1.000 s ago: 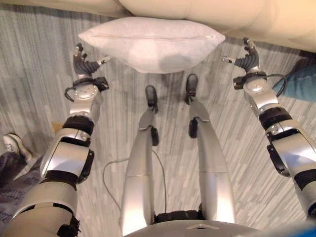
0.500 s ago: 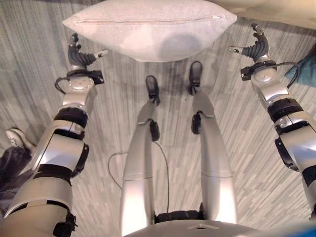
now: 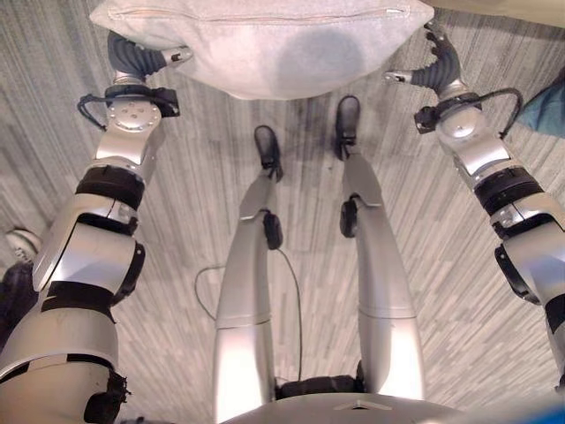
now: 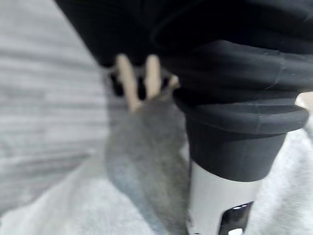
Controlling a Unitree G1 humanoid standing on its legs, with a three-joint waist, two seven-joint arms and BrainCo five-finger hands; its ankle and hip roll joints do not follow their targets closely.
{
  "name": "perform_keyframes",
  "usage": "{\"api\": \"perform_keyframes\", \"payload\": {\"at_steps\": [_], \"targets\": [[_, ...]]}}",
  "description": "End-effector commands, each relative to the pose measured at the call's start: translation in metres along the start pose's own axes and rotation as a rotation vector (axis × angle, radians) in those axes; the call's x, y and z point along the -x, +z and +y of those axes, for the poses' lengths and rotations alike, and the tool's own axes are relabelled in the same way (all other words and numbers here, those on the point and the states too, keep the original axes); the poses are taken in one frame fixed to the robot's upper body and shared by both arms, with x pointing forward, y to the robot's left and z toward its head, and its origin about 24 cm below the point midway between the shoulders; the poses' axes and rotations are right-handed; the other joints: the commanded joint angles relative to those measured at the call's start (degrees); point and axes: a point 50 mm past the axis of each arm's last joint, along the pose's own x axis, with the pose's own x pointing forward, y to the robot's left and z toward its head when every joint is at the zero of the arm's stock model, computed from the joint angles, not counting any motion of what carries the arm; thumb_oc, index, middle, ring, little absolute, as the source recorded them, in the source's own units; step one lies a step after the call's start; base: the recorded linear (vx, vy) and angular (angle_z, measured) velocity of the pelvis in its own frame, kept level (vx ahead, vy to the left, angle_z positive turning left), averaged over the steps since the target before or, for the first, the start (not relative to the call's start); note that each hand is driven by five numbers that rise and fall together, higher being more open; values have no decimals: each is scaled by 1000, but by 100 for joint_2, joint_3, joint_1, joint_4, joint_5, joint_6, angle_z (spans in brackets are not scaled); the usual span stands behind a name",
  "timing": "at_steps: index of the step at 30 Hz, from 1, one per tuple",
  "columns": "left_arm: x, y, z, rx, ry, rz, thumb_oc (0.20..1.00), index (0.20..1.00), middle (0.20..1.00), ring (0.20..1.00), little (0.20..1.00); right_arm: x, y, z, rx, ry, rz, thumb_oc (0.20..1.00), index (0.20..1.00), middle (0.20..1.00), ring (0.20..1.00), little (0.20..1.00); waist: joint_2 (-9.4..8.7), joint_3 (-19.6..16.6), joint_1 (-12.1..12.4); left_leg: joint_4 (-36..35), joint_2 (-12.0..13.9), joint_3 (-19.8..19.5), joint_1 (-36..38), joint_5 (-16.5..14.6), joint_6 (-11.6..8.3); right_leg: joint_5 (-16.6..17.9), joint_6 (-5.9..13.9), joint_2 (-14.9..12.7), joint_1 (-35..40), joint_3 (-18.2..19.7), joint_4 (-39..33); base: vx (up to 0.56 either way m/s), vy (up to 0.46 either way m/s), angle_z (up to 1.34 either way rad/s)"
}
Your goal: Pick up all the scattered cushions and arrange them neatly on the sofa.
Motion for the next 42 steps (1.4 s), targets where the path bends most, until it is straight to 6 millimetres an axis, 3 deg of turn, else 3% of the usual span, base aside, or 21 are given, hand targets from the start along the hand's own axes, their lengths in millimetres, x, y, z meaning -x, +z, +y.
{"api": "perform_keyframes", "payload": {"at_steps": [1,4,9,15,18,19,20,21,22,28,29,33,37,38,40,42], "targets": [[6,19,-14,23,-76,-139,1000,1000,1000,1000,1000,4,15,23,12,73,-98,1000,1000,1000,1000,1000,46,-109,-121,325,474,-558,-81,-244,-467,-282,924,-258,-13,318,226,0,0,0],[18,18,-39,76,-147,-146,1000,1000,1000,1000,1000,6,37,43,-15,118,-176,1000,1000,1000,1000,1000,57,-109,-111,318,470,-562,-100,-248,-453,-281,932,-238,-46,339,231,0,0,0],[29,6,-64,94,-211,-99,1000,1000,1000,1000,1000,12,52,69,-89,169,-212,1000,1000,1000,1000,1000,46,-109,-122,319,468,-574,-132,-232,-440,-276,926,-240,-77,331,242,0,0,0],[55,-27,-108,243,-243,109,1000,1000,1000,1000,1000,24,80,107,-280,204,-247,1000,1000,1000,1000,1000,51,-109,-122,237,472,-608,-160,-142,-462,-277,898,-242,-106,294,270,0,0,0],[61,-31,-114,261,-252,131,1000,1000,1000,1000,1000,27,85,113,-332,212,-251,1000,1000,1000,1000,1000,55,-109,-115,184,472,-625,-154,-107,-474,-272,895,-238,-97,284,258,-14,-21,0],[65,-35,-117,276,-254,150,1000,1000,1000,1000,1000,28,88,115,-345,217,-258,925,925,925,925,925,57,-109,-109,164,475,-636,-147,-93,-478,-274,892,-239,-88,278,257,-26,-30,0],[68,-36,-119,282,-255,157,696,696,696,696,696,29,90,117,-359,221,-260,426,426,426,426,426,59,-109,-102,134,480,-644,-138,-76,-482,-281,890,-237,-81,274,256,-27,-38,0],[71,-37,-122,293,-263,161,432,432,432,432,432,31,91,119,-372,222,-262,206,206,206,206,206,63,-109,-96,124,477,-648,-132,-67,-485,-280,887,-230,-78,270,261,-30,-49,0],[72,-34,-124,325,-257,157,200,200,200,200,200,32,92,120,-389,222,-263,200,200,200,200,200,79,-109,-81,100,467,-669,-119,-46,-490,-285,878,-222,-65,258,269,-22,-38,1],[72,-24,-119,424,-224,122,200,200,200,200,200,31,83,113,-374,195,-244,200,200,200,200,200,104,-109,-54,-20,468,-689,37,17,-526,-275,864,-211,87,213,231,-15,-12,0],[74,-20,-117,473,-215,102,200,200,200,200,200,31,72,105,-357,171,-219,200,200,200,200,200,121,-109,-52,-138,480,-662,275,44,-556,-253,866,-212,338,182,140,-50,-27,0],[78,-19,-117,521,-204,100,200,200,200,200,200,32,61,100,-353,155,-189,200,200,200,200,200,130,-109,-49,-318,481,-650,639,75,-599,-238,874,-228,697,137,3,-38,-8,1],[93,-30,-119,538,-231,124,200,200,200,200,200,38,44,92,-318,141,-166,200,200,200,200,200,109,-114,-39,-558,488,-625,1429,79,-673,-301,878,-248,1509,58,-204,-59,-21,-2],[98,-34,-120,542,-240,133,200,200,200,200,200,40,41,91,-321,145,-161,200,200,200,200,200,87,-109,-53,-618,470,-603,1540,254,-656,-140,851,-268,1614,50,-281,-99,-34,-2],[104,-40,-122,541,-251,152,200,200,200,200,200,45,34,93,-324,151,-140,200,200,200,200,200,100,-131,-20,-658,484,-636,1833,83,-700,-347,868,-255,1881,39,-255,0,0,0],[116,-49,-126,575,-261,195,200,200,200,200,200,53,23,95,-338,156,-110,200,200,200,200,200,88,-177,-27,-821,439,-624,2145,284,-702,-208,835,-298,2195,23,-392,-41,-42,2]]}}
